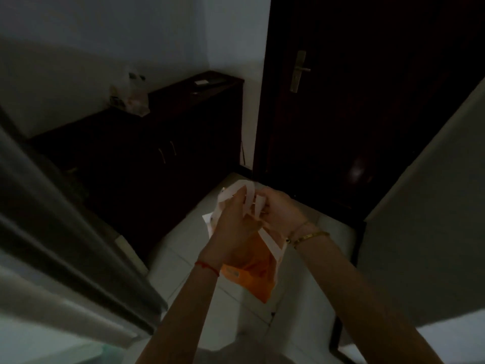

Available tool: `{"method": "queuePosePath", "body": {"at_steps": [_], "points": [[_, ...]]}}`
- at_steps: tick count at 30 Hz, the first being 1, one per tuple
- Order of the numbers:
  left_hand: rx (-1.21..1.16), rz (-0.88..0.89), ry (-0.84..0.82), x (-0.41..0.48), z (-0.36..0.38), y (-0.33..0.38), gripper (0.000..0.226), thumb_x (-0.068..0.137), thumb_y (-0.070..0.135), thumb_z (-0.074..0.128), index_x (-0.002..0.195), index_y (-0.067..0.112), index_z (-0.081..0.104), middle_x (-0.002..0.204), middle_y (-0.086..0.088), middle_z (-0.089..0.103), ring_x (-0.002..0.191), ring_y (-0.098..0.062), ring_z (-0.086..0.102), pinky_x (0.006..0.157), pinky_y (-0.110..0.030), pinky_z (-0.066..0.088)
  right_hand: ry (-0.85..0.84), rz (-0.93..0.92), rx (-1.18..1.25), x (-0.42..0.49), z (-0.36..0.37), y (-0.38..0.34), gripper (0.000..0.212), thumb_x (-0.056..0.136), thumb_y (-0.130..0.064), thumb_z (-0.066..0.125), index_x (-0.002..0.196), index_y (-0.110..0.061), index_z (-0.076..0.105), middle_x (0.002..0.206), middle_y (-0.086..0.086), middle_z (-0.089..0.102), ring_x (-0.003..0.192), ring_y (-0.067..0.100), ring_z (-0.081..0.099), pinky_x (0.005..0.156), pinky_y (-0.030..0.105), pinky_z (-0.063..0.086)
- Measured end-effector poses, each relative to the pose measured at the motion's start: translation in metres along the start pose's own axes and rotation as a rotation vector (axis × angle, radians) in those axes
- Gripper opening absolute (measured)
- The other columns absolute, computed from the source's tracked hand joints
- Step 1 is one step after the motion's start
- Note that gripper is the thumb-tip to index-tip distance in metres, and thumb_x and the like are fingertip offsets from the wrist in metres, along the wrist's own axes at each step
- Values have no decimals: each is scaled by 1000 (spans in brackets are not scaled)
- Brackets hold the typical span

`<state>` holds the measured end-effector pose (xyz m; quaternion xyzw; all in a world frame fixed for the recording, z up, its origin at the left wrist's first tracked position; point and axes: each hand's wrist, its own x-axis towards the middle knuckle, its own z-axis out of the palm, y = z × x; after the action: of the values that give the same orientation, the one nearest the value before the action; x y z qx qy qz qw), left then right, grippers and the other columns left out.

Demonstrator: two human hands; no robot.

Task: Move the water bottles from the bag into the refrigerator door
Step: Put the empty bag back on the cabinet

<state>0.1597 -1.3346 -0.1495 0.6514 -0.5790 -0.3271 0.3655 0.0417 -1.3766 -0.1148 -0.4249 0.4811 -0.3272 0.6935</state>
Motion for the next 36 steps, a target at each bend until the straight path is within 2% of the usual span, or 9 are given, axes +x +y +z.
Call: {"method": "queuePosePath", "body": {"at_steps": [3, 6, 11, 17, 21, 24, 28, 33, 36], "points": [[39, 24, 34, 47, -4, -10, 61, 91, 24, 62, 147, 17, 39, 140, -9, 54, 126, -27, 55, 104, -40, 49, -57, 0, -12, 39, -9, -20, 21, 94, -11, 47, 89, -3, 67, 90, 16, 67, 89, 24, 67, 86, 36, 56], [57, 57, 154, 83, -15, -13, 46, 96, 16, 60, 141, 11, 50, 128, -1, 59, 114, -13, 57, 89, -8, 42, -103, -61, -166, 71, -12, -39, 20, 87, -20, 61, 95, -7, 74, 101, 14, 74, 101, 26, 68, 96, 39, 52], [139, 104, 210, 135, -41, -11, 27, 95, 4, 56, 122, 7, 63, 108, -5, 67, 86, -8, 60, 67, -3, 43, 41, -273, -462, 127, -13, -55, 16, 91, -23, 62, 78, -18, 71, 84, 4, 71, 83, 21, 67, 75, 32, 54], [135, 62, 300, 186, -80, -12, 26, 93, 1, 56, 115, 7, 69, 98, -2, 70, 87, -13, 66, 69, -8, 49, 138, -562, -619, 191, 9, -78, 23, 83, -29, 73, 91, -8, 65, 79, -5, 63, 76, 9, 60, 69, 24, 51], [140, 0, 383, 221, -110, -21, 31, 94, 8, 59, 123, 9, 67, 109, -8, 72, 94, -19, 69, 80, -30, 56, -3, -719, -666, 242, 31, -93, 38, 82, -34, 71, 109, -11, 57, 91, 2, 60, 83, 13, 57, 69, 24, 48], [170, -55, 432, 246, -136, -27, 40, 93, 4, 57, 132, 9, 62, 125, -11, 68, 111, -21, 65, 86, -23, 51, -137, -832, -777, 288, 43, -108, 46, 86, -37, 65, 127, -20, 53, 103, 1, 55, 96, 17, 54, 79, 27, 49], [194, -105, 472, 280, -176, -25, 43, 95, 6, 57, 137, 5, 57, 133, -14, 63, 126, -24, 58, 98, -22, 44, -293, -884, -852, 344, 75, -149, 46, 92, -38, 60, 136, -27, 51, 111, -6, 44, 89, 4, 46, 74, 7, 36], [249, -120, 532, 318, -229, -33, 42, 91, 0, 54, 132, 7, 62, 128, -12, 67, 122, -22, 61, 98, -21, 45, -562, -893, -913, 406, 123, -189, 51, 94, -43, 55, 142, -36, 40, 119, -4, 42, 97, 13, 47, 88, 27, 46], [302, -82, 612, 332, -259, -35, 45, 85, -7, 52, 126, 6, 67, 122, -9, 69, 116, -13, 60, 90, -4, 41, -628, -930, -944, 429, 154, -206, 54, 91, -45, 56, 142, -32, 42, 126, 4, 44, 109, 23, 45, 100, 41, 43]]}}
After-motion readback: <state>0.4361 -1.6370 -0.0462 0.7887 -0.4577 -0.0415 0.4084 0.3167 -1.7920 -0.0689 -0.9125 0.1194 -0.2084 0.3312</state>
